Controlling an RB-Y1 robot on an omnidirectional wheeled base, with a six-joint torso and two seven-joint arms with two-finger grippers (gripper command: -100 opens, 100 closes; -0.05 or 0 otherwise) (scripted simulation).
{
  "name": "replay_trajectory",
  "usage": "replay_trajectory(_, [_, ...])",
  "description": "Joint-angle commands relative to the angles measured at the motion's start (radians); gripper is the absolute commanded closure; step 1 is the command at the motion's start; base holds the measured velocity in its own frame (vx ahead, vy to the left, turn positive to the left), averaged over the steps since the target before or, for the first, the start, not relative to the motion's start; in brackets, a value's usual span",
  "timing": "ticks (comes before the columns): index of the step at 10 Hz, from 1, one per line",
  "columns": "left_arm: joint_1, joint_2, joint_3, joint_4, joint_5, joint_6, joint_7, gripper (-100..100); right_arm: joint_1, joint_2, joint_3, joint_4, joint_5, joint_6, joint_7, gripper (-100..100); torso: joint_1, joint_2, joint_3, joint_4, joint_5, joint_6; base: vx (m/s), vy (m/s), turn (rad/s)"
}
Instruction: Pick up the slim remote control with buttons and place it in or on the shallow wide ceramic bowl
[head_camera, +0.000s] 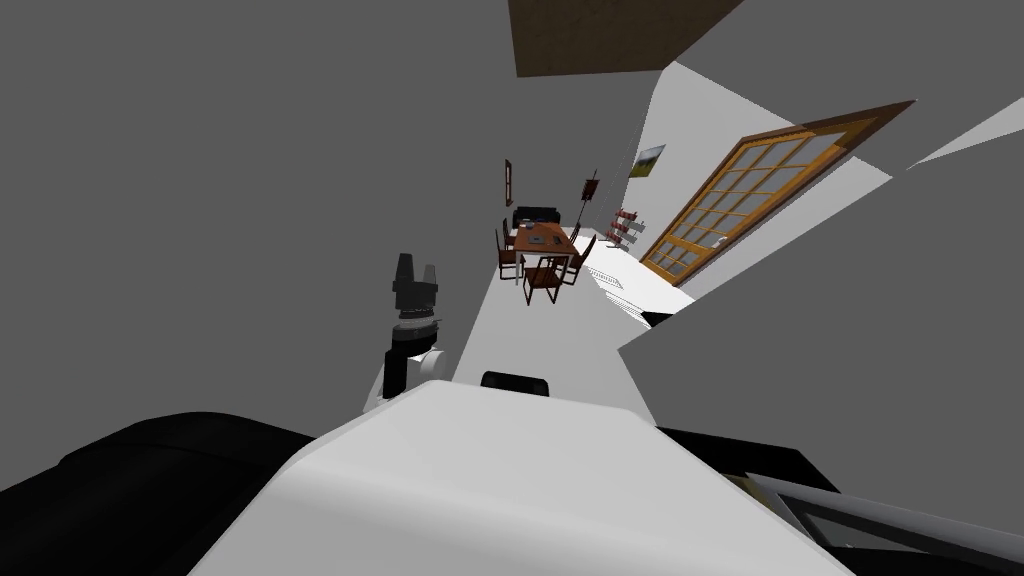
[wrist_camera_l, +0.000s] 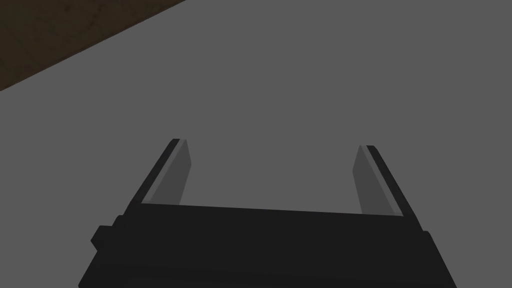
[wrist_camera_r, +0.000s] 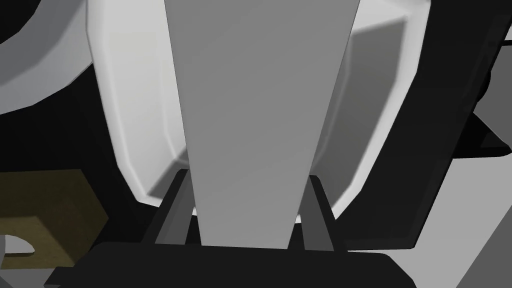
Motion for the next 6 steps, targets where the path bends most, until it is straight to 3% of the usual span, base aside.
replay_trajectory(1, [0.000,0.000,0.000,0.000,0.000,0.000,0.000,0,0.000,0.000,0.000,0.000,0.000,0.000,0.000,-100,0.000,0.000,0.000,0.000,0.000,0.000,0.011,-0.012,0.006])
replay_trajectory(5, [0.000,0.000,0.000,0.000,0.000,0.000,0.000,0,0.000,0.000,0.000,0.000,0.000,0.000,0.000,-100,0.005,0.005,0.003,0.001,0.001,0.000,0.001,-0.001,0.000])
replay_trajectory(6, [0.000,0.000,0.000,0.000,0.000,0.000,0.000,0,0.000,0.000,0.000,0.000,0.000,0.000,0.000,0,0.005,0.005,0.003,0.001,0.001,0.000,0.000,0.000,0.000])
